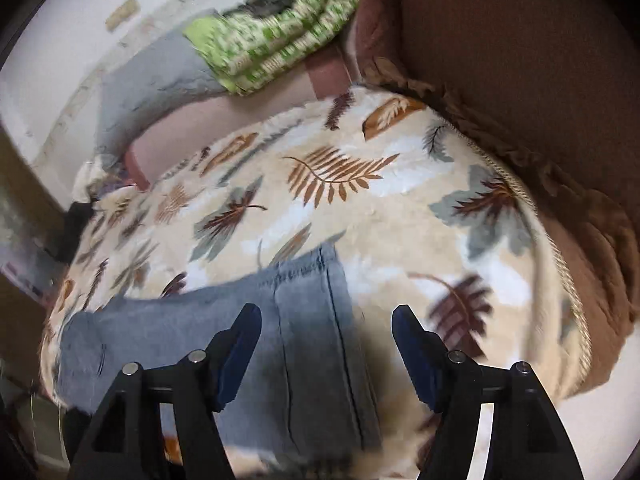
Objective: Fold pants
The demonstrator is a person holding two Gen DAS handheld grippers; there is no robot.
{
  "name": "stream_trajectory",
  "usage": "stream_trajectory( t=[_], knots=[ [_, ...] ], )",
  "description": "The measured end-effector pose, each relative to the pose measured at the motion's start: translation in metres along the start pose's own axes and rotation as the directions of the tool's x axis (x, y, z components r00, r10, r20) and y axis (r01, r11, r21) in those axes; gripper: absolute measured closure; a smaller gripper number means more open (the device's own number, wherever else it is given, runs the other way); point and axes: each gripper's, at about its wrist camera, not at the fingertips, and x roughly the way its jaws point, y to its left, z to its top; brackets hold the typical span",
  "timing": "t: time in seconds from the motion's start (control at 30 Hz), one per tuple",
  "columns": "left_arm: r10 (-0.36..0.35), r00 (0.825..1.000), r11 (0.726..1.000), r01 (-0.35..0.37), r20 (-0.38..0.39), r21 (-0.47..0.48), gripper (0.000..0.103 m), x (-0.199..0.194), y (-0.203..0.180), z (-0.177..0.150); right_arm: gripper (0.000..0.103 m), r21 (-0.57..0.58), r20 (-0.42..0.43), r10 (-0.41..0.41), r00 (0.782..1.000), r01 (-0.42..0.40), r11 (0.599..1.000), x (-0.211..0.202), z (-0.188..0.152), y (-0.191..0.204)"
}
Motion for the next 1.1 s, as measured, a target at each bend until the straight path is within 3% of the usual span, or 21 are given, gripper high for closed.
stream_trajectory(
  t=[0.07,0.13,0.17,0.2,0.23,0.27,0.47,0.57,0.67,0.73,0.83,0.9,0.97,1.1],
  knots=[
    [-0.049,0.999,0.999,0.049,-0.001,0.017,0.096,0.014,-0.022,0.007,0.033,-0.011,-0.059,-0.032,0.998,0.032,0.999,0.026,0.011,0.007],
    [-0.084,0.996,0.996,0.084,-0.008,0.029,0.096,0.029,-0.04,0.015,0.052,-0.058,-0.155,-0.078,0.985,0.069,0.996,0.057,0.015,0.016],
    [-0.099,0.995,0.994,0.1,-0.019,0.034,0.096,0.037,-0.049,0.018,0.076,-0.102,-0.222,-0.125,0.967,0.105,0.989,0.073,0.013,0.022],
    [-0.114,0.993,0.993,0.115,-0.03,0.037,0.096,0.044,-0.061,0.02,0.081,-0.135,-0.24,-0.175,0.955,0.145,0.98,0.081,0.012,0.025],
    [-0.13,0.991,0.99,0.132,-0.037,0.04,0.096,0.05,-0.069,0.021,0.083,-0.172,-0.229,-0.202,0.952,0.165,0.971,0.083,0.013,0.031],
    [-0.146,0.988,0.988,0.149,-0.049,0.047,0.096,0.057,-0.08,0.023,0.091,-0.21,-0.202,-0.223,0.954,0.18,0.961,0.08,0.014,0.038],
    [-0.167,0.98,0.971,0.182,-0.106,0.155,0.096,0.071,-0.135,0.009,0.091,-0.159,0.027,-0.141,0.99,0.143,0.977,0.036,0.037,0.048],
    [-0.181,0.973,0.957,0.208,-0.145,0.204,0.096,0.08,-0.156,-0.005,0.09,-0.141,-0.015,-0.166,0.986,0.162,0.977,0.058,0.037,0.04],
    [-0.129,0.977,0.943,0.174,-0.17,0.285,0.095,0.089,-0.169,-0.017,0.086,-0.098,-0.118,-0.266,0.957,0.256,0.962,0.086,0.026,0.024],
    [-0.117,0.981,0.936,0.161,-0.152,0.313,0.095,0.087,-0.171,-0.024,0.086,-0.033,-0.08,-0.256,0.963,0.254,0.967,0.073,0.023,0.017],
    [-0.124,0.981,0.932,0.166,-0.148,0.321,0.095,0.085,-0.168,-0.032,0.086,-0.056,0.036,-0.239,0.97,0.241,0.969,0.044,0.02,0.038],
    [-0.126,0.982,0.934,0.166,-0.144,0.317,0.095,0.087,-0.168,-0.037,0.086,-0.109,0.066,-0.168,0.984,0.175,0.979,0.032,0.019,0.064],
    [-0.128,0.983,0.935,0.165,-0.135,0.315,0.095,0.087,-0.168,-0.043,0.086,-0.194,0.041,-0.041,0.998,0.048,0.98,0.027,0.011,0.102],
    [-0.141,0.981,0.939,0.176,-0.134,0.296,0.095,0.085,-0.165,-0.05,0.086,-0.312,-0.071,0.139,0.988,-0.155,0.938,0.045,-0.015,0.178]
  ],
)
